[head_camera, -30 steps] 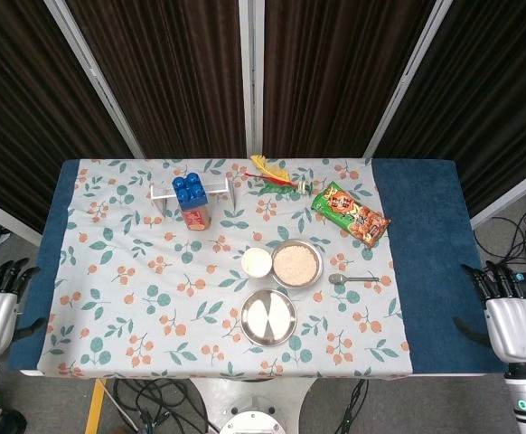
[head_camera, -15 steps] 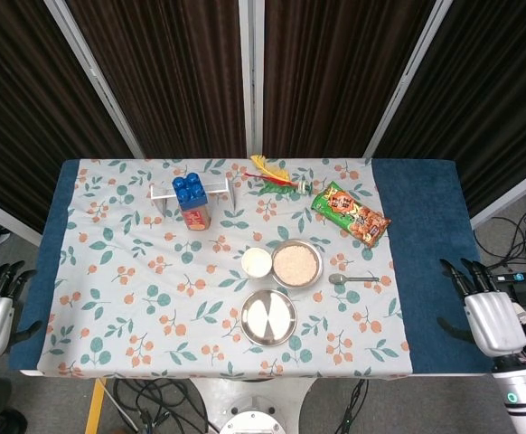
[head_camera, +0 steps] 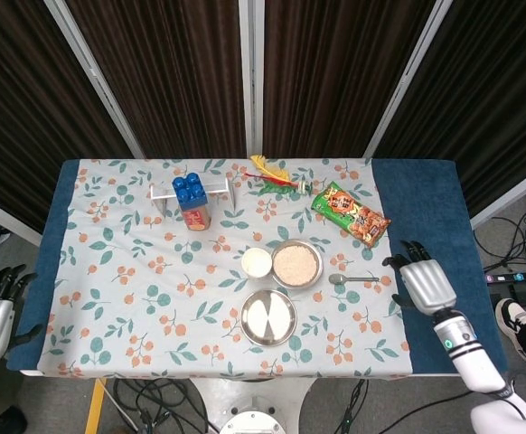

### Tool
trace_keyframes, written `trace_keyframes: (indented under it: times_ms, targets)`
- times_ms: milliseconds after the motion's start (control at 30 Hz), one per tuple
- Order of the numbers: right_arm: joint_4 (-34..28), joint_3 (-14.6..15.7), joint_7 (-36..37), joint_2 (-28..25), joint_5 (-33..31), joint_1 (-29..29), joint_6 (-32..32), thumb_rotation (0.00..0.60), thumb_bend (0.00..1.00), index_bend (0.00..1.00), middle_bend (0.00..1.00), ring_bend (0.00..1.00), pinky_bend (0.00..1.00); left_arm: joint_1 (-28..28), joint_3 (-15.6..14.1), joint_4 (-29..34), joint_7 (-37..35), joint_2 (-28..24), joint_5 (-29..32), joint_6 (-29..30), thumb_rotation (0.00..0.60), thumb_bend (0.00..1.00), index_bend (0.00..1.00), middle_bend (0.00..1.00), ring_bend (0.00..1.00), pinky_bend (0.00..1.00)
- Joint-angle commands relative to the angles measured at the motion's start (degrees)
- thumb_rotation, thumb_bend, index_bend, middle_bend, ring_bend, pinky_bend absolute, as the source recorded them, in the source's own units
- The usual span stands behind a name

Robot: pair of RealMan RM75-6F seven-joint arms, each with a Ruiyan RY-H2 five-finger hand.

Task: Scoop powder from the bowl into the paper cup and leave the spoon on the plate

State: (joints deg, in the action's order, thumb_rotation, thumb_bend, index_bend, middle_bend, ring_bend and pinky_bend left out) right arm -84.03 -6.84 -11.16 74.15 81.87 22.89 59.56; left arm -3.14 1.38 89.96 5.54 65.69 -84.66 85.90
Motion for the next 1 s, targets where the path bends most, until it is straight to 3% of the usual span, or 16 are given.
trace_keyframes:
  times_ms: [33,433,1000]
  targets:
    - [5.6,-0.8,-2.6,5.6,-2.9,3.3,-3.5,0.600,0.12,0.33,0.38,0.10,0.09,0.0,-0.1,-0.2,-0.2,-0.1,0.0,-0.2,0.600,0.01,0.27,0.22,0.13,0.10]
    - [15.7,-0.8,-1.8,13.7,-6.1,7.5,-8.2,0.600,0.15,0.42,0.44,0.12,0.09,-0.2,0.1,-0.5,-0.3,0.2,0.3,-0.7,0.600,0.01,0.27,0.22,0.13,0.10]
    - [20.8,0.8,-0.2,17.2,-6.6,9.6,-10.5,0.600,0.20,0.49,0.48,0.16,0.09,-0.3,0.3,-1.3,-1.2,0.5,0.7,-1.0,0.600,0.01,0.27,0.22,0.13,0.10]
